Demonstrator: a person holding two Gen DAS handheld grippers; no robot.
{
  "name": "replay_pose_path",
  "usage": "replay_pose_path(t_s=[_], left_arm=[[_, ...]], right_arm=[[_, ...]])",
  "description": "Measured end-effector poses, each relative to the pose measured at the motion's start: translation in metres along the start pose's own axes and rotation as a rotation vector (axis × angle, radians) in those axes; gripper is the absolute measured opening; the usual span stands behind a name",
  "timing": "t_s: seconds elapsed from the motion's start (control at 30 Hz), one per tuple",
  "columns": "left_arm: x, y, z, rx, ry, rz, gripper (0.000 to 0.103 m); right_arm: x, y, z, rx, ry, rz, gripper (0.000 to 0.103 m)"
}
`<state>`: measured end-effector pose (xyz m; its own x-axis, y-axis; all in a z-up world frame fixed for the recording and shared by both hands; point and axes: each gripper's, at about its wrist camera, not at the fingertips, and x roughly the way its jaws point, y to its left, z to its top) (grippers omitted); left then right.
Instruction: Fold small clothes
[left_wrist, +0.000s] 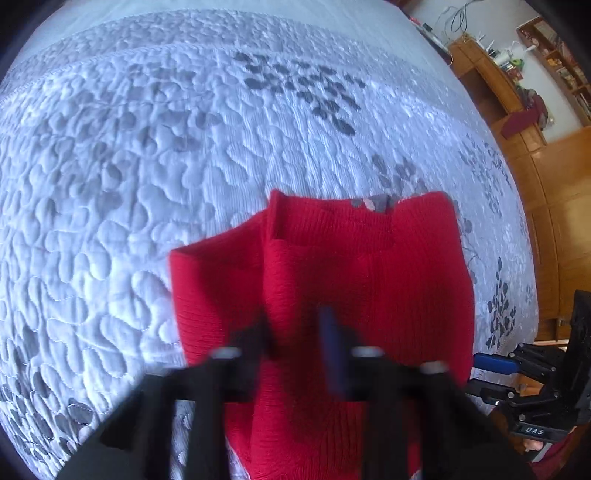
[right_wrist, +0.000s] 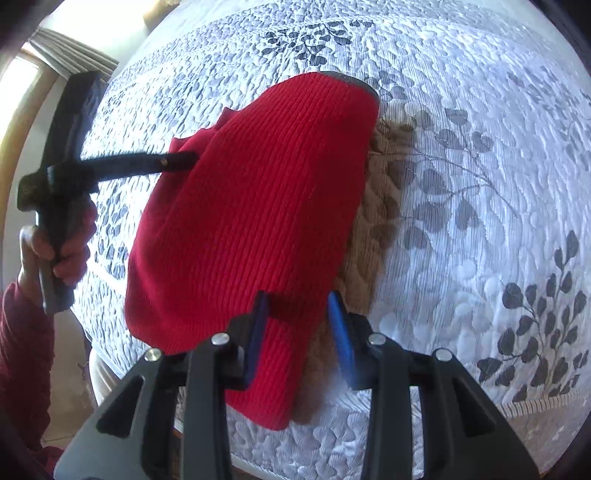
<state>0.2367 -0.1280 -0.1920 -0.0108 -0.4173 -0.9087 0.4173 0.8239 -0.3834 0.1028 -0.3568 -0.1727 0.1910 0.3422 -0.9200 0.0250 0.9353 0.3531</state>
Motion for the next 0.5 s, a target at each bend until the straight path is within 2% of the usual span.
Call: replay_pose_path(t_s=[0.07,0.13,0.27,0.3,0.43,0.5], left_arm=[[-0.002,0.005,-0.002,-0.032,-0.019,-0.018,0.007],[-0.018,0.012,-0.007,-0.074,-0.070,-0.023,0.007],[-0.073,0.036,-0.027,-0.134,-0.266,-0.007,0.007],[-0.075,0.043,-0.029,-0.147,-0.277,-0.015,0.007],[-0.035,0.062,-0.021,-0.191,-0.159,-0.036,0.008],[-0.017,0.067,-0.017,-0.210,-0.137,-0.051,0.012]], right_arm=[[-0.001,0.000,0.002,-0.003,-0.006,0.001,0.035],[-0.002,-0.001,0.003,-0.002,-0.008,0.002,0.035],[-0.006,-0.004,0.001,-0.007,-0.022,-0.018,0.035],[-0.006,-0.003,0.001,-0.008,-0.025,-0.022,0.035],[-0.001,-0.003,0.003,0.001,-0.027,-0.022,0.035],[0.002,-0.005,0.004,0.013,-0.017,-0.016,0.035]])
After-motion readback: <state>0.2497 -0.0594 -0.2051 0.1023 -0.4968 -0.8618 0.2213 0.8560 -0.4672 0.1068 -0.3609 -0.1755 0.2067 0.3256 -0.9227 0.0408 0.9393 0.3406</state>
